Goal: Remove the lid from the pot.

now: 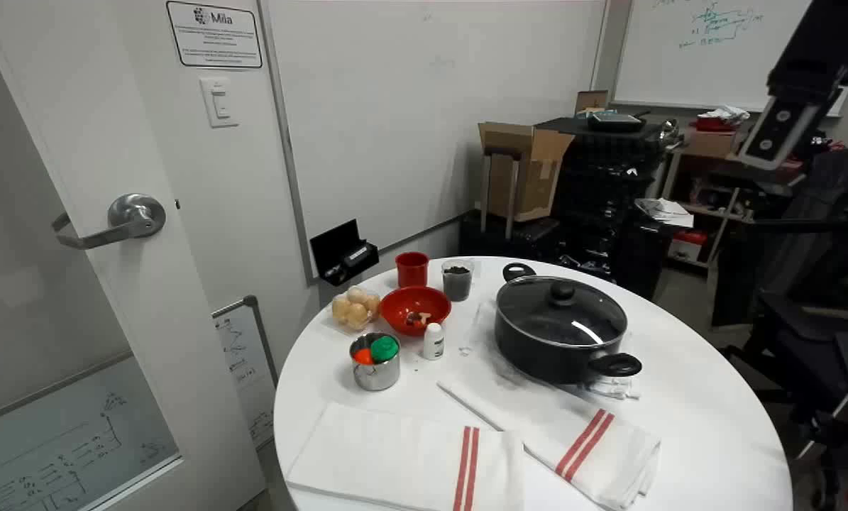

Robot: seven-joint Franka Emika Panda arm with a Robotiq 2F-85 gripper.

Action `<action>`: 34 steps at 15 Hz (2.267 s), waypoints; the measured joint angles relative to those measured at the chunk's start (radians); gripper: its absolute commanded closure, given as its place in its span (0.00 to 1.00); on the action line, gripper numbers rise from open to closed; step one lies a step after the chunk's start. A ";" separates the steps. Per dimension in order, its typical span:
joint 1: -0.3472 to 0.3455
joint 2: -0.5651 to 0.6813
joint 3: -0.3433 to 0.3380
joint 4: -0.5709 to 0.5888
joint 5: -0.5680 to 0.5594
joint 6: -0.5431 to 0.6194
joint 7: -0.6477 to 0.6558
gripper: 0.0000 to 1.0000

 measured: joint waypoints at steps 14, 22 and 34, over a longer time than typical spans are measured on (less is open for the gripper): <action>0.022 0.052 -0.081 0.006 0.000 -0.015 -0.018 0.00; -0.014 0.286 -0.289 0.078 0.038 -0.018 -0.168 0.00; -0.085 0.762 -0.426 0.382 0.194 -0.092 -0.500 0.00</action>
